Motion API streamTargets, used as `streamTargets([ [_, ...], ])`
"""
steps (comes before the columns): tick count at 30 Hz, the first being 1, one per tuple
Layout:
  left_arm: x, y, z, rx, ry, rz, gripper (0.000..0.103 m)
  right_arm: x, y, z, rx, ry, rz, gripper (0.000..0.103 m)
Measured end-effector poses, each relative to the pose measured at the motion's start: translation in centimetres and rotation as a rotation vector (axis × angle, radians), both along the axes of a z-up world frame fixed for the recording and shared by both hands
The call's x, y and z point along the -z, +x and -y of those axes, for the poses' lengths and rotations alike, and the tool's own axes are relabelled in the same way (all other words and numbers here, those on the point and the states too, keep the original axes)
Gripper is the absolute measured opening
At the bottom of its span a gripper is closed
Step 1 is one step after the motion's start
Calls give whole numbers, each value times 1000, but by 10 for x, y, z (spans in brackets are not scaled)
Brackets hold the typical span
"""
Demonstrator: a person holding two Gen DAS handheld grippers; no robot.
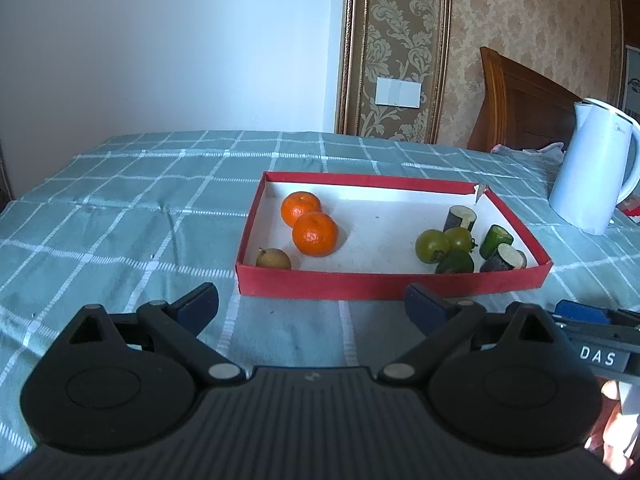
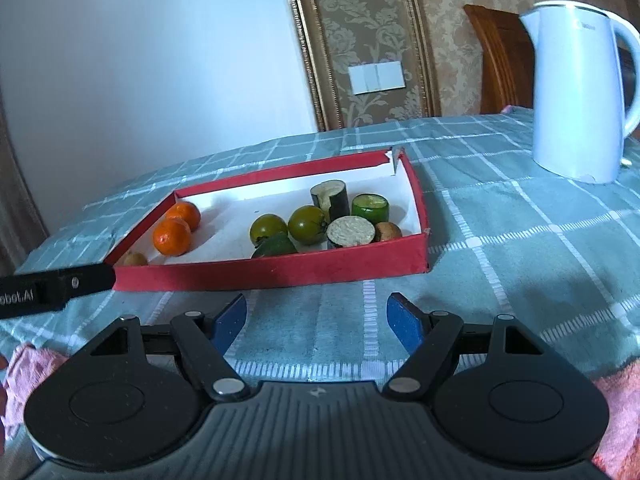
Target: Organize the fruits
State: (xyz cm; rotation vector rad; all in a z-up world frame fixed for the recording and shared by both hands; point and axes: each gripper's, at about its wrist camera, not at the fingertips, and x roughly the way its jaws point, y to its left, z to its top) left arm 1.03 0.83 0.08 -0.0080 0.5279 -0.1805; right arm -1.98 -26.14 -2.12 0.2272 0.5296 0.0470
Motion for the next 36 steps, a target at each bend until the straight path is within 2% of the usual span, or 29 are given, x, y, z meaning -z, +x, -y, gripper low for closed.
streamTargets([
  [5,-4,-10,-3,-18,1,5,103,-9,-3,-5,-7,-16,-2,78],
  [7,-6,-15,-2,-24,18,21,103,-12,-5,-10,-2,-31,12,84],
  [9,-8,-17,-1,-28,37,32,103,-14,-6,-14,-1,-50,22,85],
  [14,-10,-20,-4,-36,29,30,103,-16,-7,-17,-14,-48,22,85],
  [27,-15,-27,-3,-80,71,58,103,-16,-1,-23,-21,-59,9,85],
  [36,-19,-29,-5,-95,61,65,103,-16,1,-25,-29,-66,9,85],
])
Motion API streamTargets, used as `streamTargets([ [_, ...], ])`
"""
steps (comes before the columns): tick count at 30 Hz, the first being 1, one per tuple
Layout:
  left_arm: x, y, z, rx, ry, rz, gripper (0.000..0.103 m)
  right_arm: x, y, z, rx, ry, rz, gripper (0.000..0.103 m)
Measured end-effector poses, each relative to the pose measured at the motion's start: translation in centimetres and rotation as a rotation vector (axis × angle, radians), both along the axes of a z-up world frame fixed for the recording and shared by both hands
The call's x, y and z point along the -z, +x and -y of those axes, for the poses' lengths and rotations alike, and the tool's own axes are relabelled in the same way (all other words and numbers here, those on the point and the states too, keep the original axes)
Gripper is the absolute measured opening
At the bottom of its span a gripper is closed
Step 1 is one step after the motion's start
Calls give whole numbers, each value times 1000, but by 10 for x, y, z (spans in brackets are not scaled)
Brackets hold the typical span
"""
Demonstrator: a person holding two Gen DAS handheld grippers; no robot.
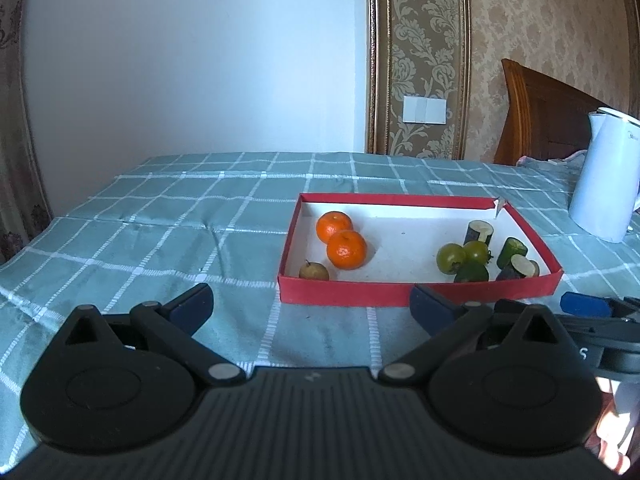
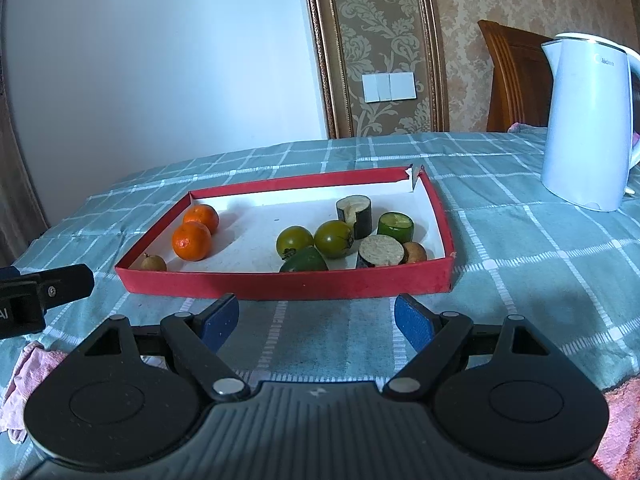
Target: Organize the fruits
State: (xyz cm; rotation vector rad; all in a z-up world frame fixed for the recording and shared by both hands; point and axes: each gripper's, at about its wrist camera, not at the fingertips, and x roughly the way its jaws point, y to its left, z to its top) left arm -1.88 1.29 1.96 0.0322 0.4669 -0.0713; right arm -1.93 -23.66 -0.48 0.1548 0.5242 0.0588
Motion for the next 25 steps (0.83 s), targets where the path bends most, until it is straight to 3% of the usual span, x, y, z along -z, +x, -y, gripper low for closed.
streamTargets([
  [6,0,-1,1,-3,31,12,103,-1,0,-2,-3,-7,2,85],
  [25,-2,-6,4,23,27,18,103,-4,-2,-11,-9,-53,31,85],
])
